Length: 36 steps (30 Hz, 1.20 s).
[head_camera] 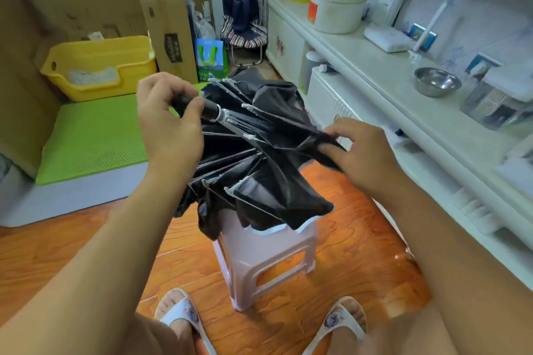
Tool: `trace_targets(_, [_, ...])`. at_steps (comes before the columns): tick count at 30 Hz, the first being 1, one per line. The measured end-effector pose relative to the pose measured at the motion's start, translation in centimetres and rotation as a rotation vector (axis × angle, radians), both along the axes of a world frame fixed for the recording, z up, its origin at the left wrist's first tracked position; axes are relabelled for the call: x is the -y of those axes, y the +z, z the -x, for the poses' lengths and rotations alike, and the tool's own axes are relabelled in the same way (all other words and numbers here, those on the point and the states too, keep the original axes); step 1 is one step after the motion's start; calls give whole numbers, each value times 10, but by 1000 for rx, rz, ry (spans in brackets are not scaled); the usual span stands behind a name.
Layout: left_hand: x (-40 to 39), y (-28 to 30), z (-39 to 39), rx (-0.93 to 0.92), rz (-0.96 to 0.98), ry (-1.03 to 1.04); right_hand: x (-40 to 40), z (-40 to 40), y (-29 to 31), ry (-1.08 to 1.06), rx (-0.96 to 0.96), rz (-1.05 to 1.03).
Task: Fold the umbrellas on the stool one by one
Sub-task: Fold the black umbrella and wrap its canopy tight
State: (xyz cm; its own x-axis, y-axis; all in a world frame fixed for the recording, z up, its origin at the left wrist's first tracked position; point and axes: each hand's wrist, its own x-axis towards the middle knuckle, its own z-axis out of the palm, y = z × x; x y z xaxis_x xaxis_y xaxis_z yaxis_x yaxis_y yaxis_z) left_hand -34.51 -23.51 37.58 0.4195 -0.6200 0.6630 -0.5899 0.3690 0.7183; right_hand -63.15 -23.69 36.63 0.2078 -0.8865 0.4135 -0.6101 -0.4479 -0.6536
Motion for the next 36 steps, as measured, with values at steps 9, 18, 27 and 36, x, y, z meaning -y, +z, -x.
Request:
trace_targets(9, [-13,-38,29,533,-181,-248,-7,3,-37,252,-428,-630])
trace_targets(18, [-12,-53,45,818,-277,-363,-19,-18,-38,140,-274,-897])
trace_targets(27, [-16,-49,54,1179,-190,-224,-5,-23,-57,104,-58,-856])
trace_targets(36, [-30,-42,63,1308,-248,-453,-6,-31,-55,68,125,-958])
